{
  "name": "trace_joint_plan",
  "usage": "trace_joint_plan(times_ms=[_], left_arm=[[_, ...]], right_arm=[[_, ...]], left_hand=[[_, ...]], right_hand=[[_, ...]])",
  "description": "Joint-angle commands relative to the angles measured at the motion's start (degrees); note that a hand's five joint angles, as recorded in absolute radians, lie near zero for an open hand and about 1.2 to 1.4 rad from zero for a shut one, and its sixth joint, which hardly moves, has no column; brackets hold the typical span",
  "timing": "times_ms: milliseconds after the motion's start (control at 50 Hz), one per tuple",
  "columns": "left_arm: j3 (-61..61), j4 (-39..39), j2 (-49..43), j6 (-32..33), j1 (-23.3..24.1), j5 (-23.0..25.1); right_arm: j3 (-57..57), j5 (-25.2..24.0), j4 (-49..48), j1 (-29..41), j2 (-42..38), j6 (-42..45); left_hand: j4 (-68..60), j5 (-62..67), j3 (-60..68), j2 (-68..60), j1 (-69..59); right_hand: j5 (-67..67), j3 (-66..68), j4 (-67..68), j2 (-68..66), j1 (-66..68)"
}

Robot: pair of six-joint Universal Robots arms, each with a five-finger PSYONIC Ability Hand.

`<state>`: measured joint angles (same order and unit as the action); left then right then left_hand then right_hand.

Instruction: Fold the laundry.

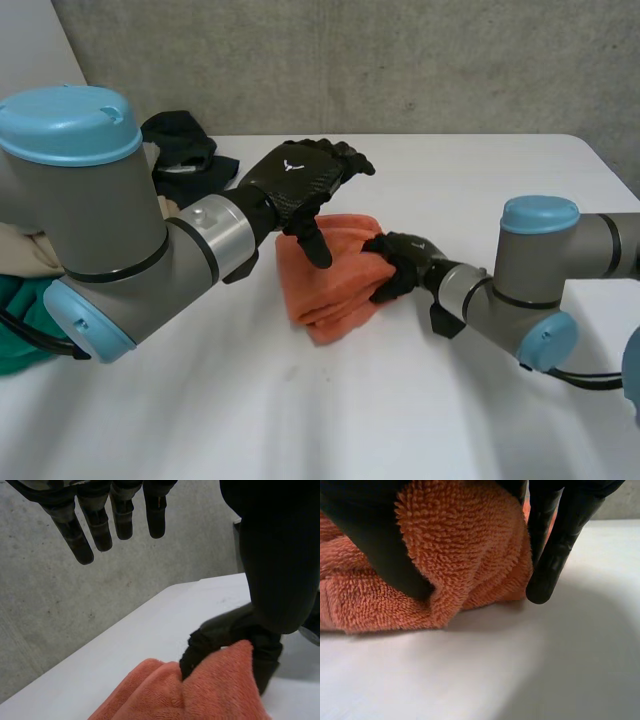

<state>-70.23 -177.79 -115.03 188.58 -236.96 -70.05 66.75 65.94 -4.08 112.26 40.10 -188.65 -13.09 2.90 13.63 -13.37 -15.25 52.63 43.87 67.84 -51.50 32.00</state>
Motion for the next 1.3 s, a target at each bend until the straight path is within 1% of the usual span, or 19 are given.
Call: trace_joint_plan(times_ms=[20, 60, 80, 160, 280, 300, 380, 440, 520, 540, 560, 580, 600, 620, 700, 920, 1000, 1180, 1300], left_arm=[[0.45, -0.19, -0.02, 0.03, -0.08, 0.0], [0.62, -0.19, -0.02, 0.03, -0.17, 0.0], [0.71, -0.28, -0.02, 0.03, -0.43, 0.0], [0.89, -0.37, -0.02, -0.05, -0.61, 0.09], [1.33, -0.45, -0.1, -0.05, -1.4, 0.17], [1.59, -0.45, -0.28, -0.05, -1.49, 0.17], [2.12, -0.45, -0.98, -0.05, -1.4, 0.09], [2.21, -0.45, -1.16, 0.03, -1.4, 0.09], [2.21, -0.45, -1.6, -0.05, -1.4, 0.0], [2.21, -0.45, -1.6, -0.05, -1.4, 0.09], [2.21, -0.45, -1.69, -0.05, -1.4, 0.09], [2.21, -0.45, -1.69, 0.03, -1.4, 0.09], [2.21, -0.45, -1.86, -0.05, -1.4, 0.09], [2.21, -0.45, -2.04, -0.05, -1.49, 0.0], [2.12, -0.45, -2.21, -0.05, -1.49, -0.18], [0.54, -0.45, -2.21, -0.05, -1.4, -0.09], [-0.08, -0.37, -2.04, -0.14, -1.32, -0.09], [-0.26, -0.37, -2.3, -0.14, -1.32, 0.0], [-0.78, -0.37, -2.3, -0.06, -1.4, 0.17]], right_arm=[[-8.91, 4.71, -0.14, -0.99, -3.36, -1.72], [-13.39, 7.79, -0.14, -2.39, -4.94, -1.63], [-16.45, 9.71, -0.06, -4.57, -6.25, -1.54], [-24.09, 13.59, 0.38, -11.34, -9.59, -1.37], [-38.16, 15.53, 3.1, -17.33, -16.44, 0.83], [-42.54, 16.14, 4.5, -19.42, -18.89, 2.4], [-51.34, 17.72, 7.23, -24.35, -23.82, 8.45], [-52.95, 17.73, 7.59, -25.42, -25.33, 11.72], [-49.1, 14.4, 8.21, -24.99, -24.2, 13.92], [-46.13, 11.08, 7.68, -24.9, -22.19, 14.45], [-44.53, 9.05, 7.42, -24.72, -20.95, 14.98], [-42.95, 7.03, 6.98, -24.37, -19.89, 15.85], [-41.37, 5.09, 6.28, -23.93, -18.93, 16.91], [-38.48, 1.42, 4.18, -22.45, -17.0, 19.09], [-32.32, -5.1, 1.27, -19.72, -13.13, 22.27], [-30.1, -12.67, 3.19, -14.27, -13.73, 22.98], [-30.89, -12.95, 3.11, -12.68, -14.52, 23.68], [-36.34, -11.1, 4.16, -12.68, -18.48, 25.18], [-37.75, -11.1, 5.39, -12.68, -19.71, 25.27]], left_hand=[[0.02, 0.18, -0.55, 0.29, 2.17], [0.02, 0.18, -0.55, 0.29, 2.17], [0.02, 0.18, -0.55, 0.29, 2.17], [-0.15, 0.34, -0.39, 0.13, 2.01], [-0.15, 0.34, -0.39, 0.12, 2.01], [-0.32, 0.51, -0.22, -0.04, 1.84], [-0.32, 0.51, -0.22, -0.04, 1.84], [-0.32, 0.51, -0.22, -0.04, 1.84], [-0.32, 0.51, -0.22, -0.04, 1.84], [-0.32, 0.51, -0.22, -0.04, 1.84], [-0.32, 0.51, -0.22, -0.04, 1.84], [-0.32, 0.51, -0.22, -0.04, 1.84], [-0.32, 0.51, -0.22, -0.04, 1.84], [-0.32, 0.51, -0.22, -0.04, 1.84], [-0.32, 0.51, -0.22, -0.04, 1.84], [-0.32, 0.51, -0.22, -0.04, 1.84], [-0.32, 0.51, -0.22, -0.04, 1.84], [-0.32, 0.51, -0.22, -0.04, 1.84], [-0.32, 0.51, -0.22, -0.04, 1.84]], right_hand=[[17.37, 36.13, 12.16, -28.5, 48.0], [17.37, 36.13, 12.16, -28.5, 48.0], [17.37, 36.13, 12.16, -28.5, 48.0], [17.37, 36.13, 12.16, -28.5, 48.0], [17.37, 36.13, 12.16, -28.5, 48.0], [17.37, 36.13, 12.16, -28.5, 48.0], [17.37, 36.13, 12.16, -28.5, 48.0], [17.37, 36.13, 12.16, -28.5, 48.0], [17.37, 36.13, 12.16, -28.5, 48.0], [-19.54, -0.78, -24.75, 8.41, 11.09], [-47.05, -28.3, -52.26, 35.93, -16.42], [-52.63, -33.87, -57.84, 41.5, -22.0], [-52.63, -33.87, -57.84, 41.5, -22.0], [-52.63, -33.87, -57.84, 41.5, -22.0], [-52.63, -33.87, -57.84, 41.5, -22.0], [-52.63, -33.87, -57.84, 41.5, -22.0], [-52.63, -33.87, -57.84, 41.5, -22.0], [-52.63, -33.87, -57.84, 41.5, -22.0], [-52.38, -33.62, -57.59, 41.25, -21.75]])
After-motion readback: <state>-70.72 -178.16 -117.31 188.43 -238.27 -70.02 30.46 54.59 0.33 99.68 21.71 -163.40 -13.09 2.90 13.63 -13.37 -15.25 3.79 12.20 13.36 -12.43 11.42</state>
